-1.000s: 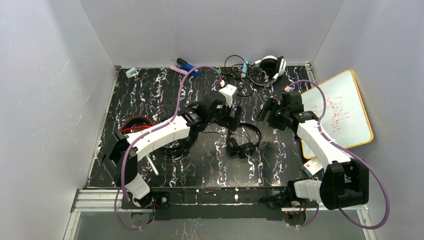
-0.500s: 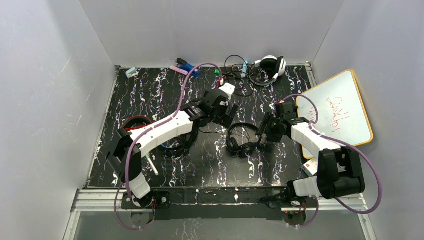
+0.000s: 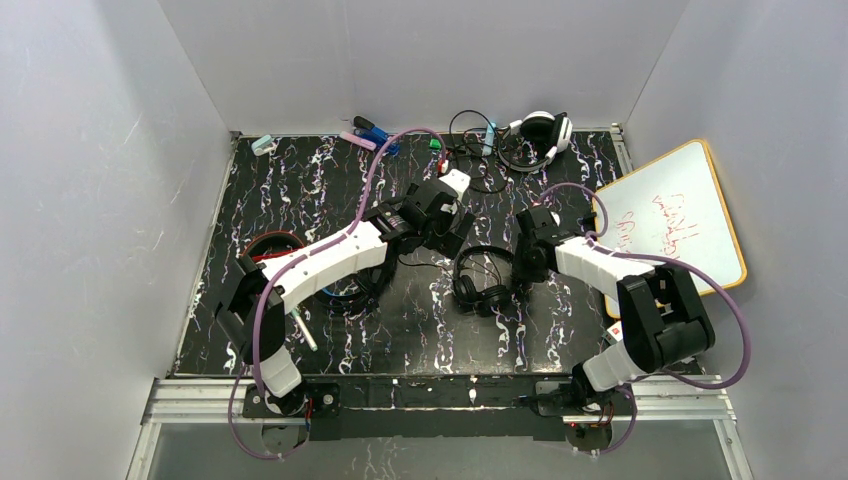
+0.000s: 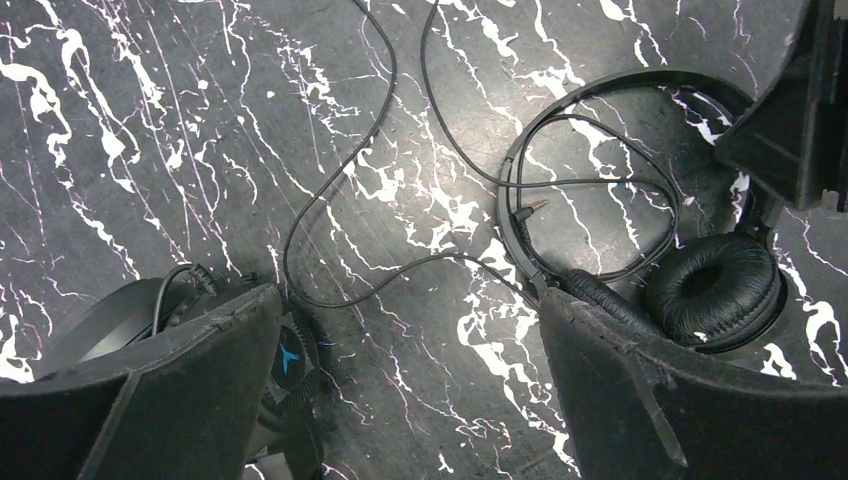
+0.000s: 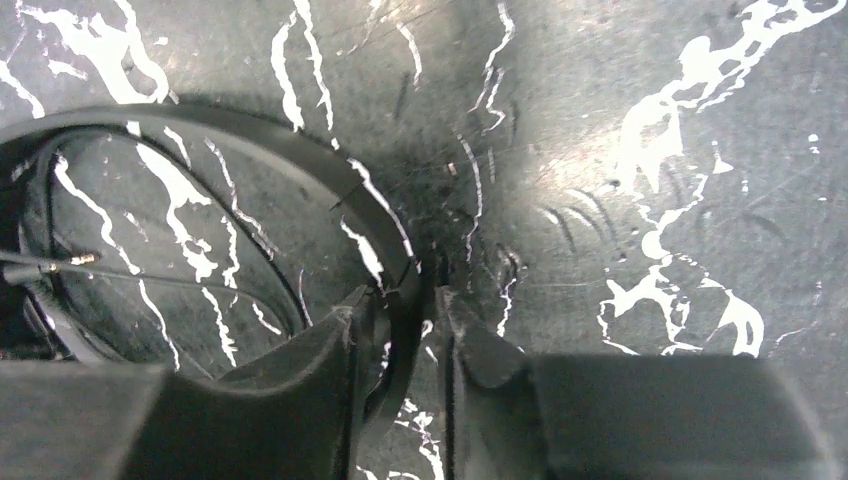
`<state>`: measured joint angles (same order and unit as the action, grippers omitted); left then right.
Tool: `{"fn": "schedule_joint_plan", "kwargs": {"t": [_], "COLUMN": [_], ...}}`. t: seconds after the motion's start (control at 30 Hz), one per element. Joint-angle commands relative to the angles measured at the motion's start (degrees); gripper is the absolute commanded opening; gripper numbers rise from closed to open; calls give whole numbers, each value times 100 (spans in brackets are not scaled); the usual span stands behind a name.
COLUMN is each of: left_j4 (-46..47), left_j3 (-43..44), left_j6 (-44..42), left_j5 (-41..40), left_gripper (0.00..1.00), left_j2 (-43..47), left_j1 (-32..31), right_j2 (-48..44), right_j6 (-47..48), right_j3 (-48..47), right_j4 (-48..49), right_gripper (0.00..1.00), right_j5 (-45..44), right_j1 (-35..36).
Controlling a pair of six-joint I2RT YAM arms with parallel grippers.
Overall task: Wrap the headphones
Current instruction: Pick up the headphones from the center of the board.
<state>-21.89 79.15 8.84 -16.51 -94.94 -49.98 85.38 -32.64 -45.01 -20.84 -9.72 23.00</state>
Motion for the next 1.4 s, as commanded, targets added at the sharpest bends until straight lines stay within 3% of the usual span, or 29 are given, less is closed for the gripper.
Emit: {"fn": "schedule_joint_plan", "kwargs": {"t": [0.0, 0.03, 0.07, 0.27, 0.43, 0.67, 1.07, 1.2, 1.37], "left_j4": [-171, -175, -182, -276, -304, 236, 1766, 2715, 3443], "left_j3": [148, 135, 134, 232, 432, 195, -946, -1421, -1589], "left_j6": [-83, -101, -120, -76, -161, -327, -1220, -1354, -841], "left_j5": [-289, -313, -317, -280, 110, 1025, 2111, 3026, 3284], "left_gripper": [98, 99, 98, 98, 98, 98, 98, 82, 76], "left_j2": [147, 146, 141, 374, 771, 1553, 2314, 2214, 1841], "left_j1": [32, 32, 32, 32, 32, 32, 32, 32, 32], "right_j2": [63, 4, -105, -1140, -2160, -3332, -3599, -3690, -3766], "right_j6": [102, 155, 223, 749, 1326, 1795, 2036, 1970, 1950], "right_j3": [-267, -311, -372, -842, -1039, -678, -1041, -1092, -1153], "right_j4": [-146, -128, -116, -21, 774, 2244, 1752, 1653, 1644], "right_gripper": [21, 11, 7, 5, 5, 2, 2, 2, 2], "right_j5": [-623, -663, -749, -2249, -3146, -2749, -2248, -2044, -1940], "right_j1": [19, 19, 27, 112, 129, 134, 134, 134, 131]}}
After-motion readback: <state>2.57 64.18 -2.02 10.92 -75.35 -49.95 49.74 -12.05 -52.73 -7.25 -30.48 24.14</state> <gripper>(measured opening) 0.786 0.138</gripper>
